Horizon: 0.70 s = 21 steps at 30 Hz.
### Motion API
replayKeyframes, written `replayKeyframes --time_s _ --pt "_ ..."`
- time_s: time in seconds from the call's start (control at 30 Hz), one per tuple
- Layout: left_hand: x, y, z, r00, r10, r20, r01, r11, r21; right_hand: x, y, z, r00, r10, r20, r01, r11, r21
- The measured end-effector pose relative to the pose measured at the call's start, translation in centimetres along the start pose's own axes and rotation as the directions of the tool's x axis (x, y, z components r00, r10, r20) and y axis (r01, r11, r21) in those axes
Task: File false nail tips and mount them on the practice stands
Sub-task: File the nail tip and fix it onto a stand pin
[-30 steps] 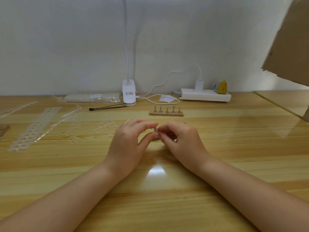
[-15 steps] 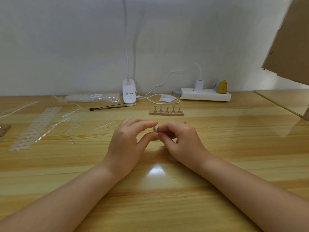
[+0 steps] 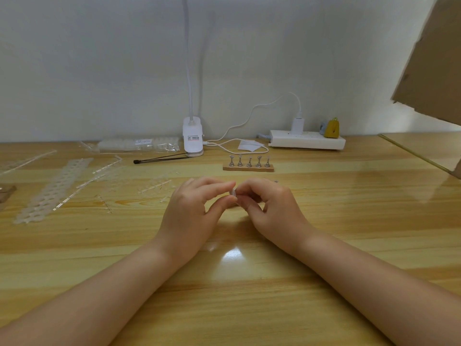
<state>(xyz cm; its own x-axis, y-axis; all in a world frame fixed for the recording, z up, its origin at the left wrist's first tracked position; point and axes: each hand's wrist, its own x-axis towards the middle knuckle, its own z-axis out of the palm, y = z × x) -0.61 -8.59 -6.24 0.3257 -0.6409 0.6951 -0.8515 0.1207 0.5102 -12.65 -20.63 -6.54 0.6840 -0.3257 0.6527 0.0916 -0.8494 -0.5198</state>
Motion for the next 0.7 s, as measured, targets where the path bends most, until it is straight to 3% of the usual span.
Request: replayKeyframes --time_s 0.2,0.33,0.5,0.7 --pt "-0.13 0.18 0.12 0.997 -0.076 0.020 0.079 0.985 -0.154 -0.06 -0.09 -0.13 1.000 0.019 0.018 -0.019 0.999 0.025" --pt "-0.17 -0.02 0.24 0.996 -0.087 0.021 0.088 0.992 -0.088 0.00 -0.16 0.00 0.999 0.040 -0.023 -0.040 0.999 -0.014" --pt "-0.23 0.19 -0.07 0.967 -0.252 -0.049 0.250 0.968 -0.034 -0.03 -0.54 0.01 0.997 0.002 -0.072 -0.008 0.997 -0.072" --pt "-0.32 0.60 -0.32 0.964 -0.265 0.016 0.266 0.961 -0.081 -0.05 -0.93 -0.11 0.997 -0.056 -0.061 0.048 0.992 -0.118"
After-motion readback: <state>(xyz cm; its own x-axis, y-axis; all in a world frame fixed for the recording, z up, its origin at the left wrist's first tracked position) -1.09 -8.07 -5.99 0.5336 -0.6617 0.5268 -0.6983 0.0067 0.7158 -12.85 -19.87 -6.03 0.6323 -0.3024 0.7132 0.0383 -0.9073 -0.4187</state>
